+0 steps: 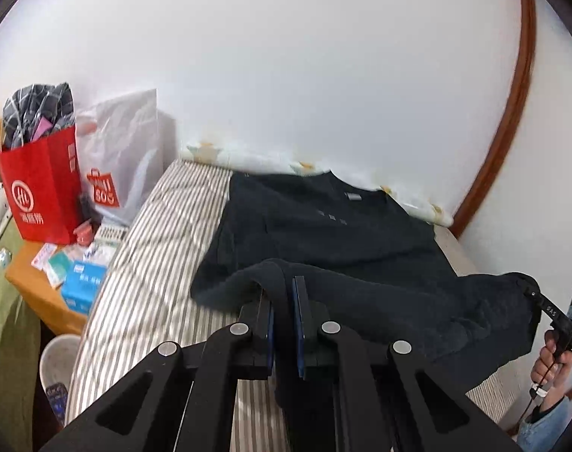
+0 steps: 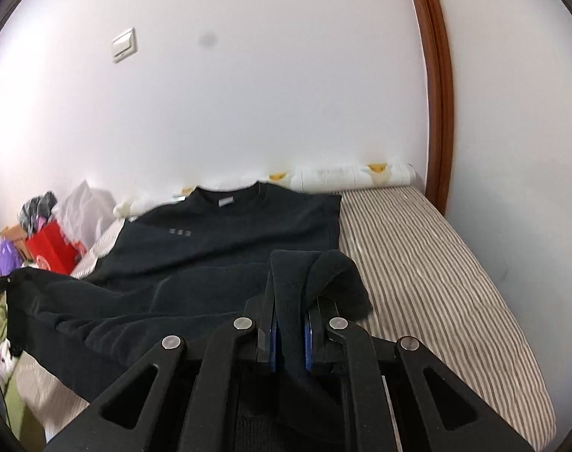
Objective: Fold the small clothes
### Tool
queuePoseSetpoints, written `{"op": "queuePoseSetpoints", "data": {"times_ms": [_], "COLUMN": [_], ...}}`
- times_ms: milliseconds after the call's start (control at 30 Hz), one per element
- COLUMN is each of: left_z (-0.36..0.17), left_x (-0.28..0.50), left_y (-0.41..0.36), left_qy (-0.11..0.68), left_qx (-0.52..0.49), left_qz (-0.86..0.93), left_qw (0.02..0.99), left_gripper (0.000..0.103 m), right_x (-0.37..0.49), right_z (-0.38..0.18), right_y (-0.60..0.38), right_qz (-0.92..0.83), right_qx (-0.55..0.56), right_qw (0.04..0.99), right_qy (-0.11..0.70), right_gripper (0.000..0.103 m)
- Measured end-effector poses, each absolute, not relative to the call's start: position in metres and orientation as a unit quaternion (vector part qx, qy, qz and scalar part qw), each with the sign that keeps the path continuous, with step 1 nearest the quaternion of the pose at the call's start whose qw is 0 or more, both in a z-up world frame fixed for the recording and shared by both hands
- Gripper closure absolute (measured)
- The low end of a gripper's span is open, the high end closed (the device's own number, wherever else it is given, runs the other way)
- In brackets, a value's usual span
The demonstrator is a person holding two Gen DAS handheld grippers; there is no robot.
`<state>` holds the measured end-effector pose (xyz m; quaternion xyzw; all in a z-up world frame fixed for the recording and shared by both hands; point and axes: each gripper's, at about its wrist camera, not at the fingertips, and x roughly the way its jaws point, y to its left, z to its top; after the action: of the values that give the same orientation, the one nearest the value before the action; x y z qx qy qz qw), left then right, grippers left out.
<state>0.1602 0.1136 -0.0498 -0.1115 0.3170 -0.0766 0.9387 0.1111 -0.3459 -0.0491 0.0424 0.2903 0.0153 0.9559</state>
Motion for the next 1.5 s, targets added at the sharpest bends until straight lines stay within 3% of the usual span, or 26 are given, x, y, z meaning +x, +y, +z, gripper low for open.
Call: {"op": "queuePoseSetpoints", "data": {"times_ms": [333,667,1167,1233,1300,1333,1500], "left_z": [-0.044,-0.104,-0.132,-0.129,-0.124,-0.122,-0.121], "left_x": [0.259,0.347,0.366,0.361,0.351,0.345,0.306], "left_y": [0.092,0.096,0.092,0.094,0.099,0.100,0.113], "left_qy": [0.322,0.369,0.403,0.407,0.407,0.404,0.403], "left_qx": [-0.063,-0.075,-0.065,-0.072,-0.090,-0.097,-0.100], "left_qz": [-0.041,-0.008,-0.005,-0.023,-0.053,-0.063,-0.066], "left_qw": [0.944,0.926,0.913,0.910,0.908,0.907,0.907], "left_gripper": [0.094,0.094,0.090,0.082,0.059,0.055,0.052], "right_x": [0.212,0.304,0.329,0.321,0.304,0.295,0.240], "right_z": [-0.051,-0.109,-0.150,-0.142,-0.130,-0.126,-0.108], "right_y": [-0.344,-0.349,-0.343,-0.343,-0.342,-0.341,-0.348], "right_qz": [0.025,0.005,-0.047,-0.042,-0.037,-0.037,-0.093], "right_qx": [0.065,0.087,0.034,0.032,0.016,0.007,-0.058], "right_qw": [0.953,0.934,0.906,0.904,0.906,0.909,0.924], "right_qy": [0.296,0.348,0.419,0.425,0.421,0.416,0.367], "right_gripper": [0.093,0.093,0.088,0.083,0.076,0.074,0.066]}}
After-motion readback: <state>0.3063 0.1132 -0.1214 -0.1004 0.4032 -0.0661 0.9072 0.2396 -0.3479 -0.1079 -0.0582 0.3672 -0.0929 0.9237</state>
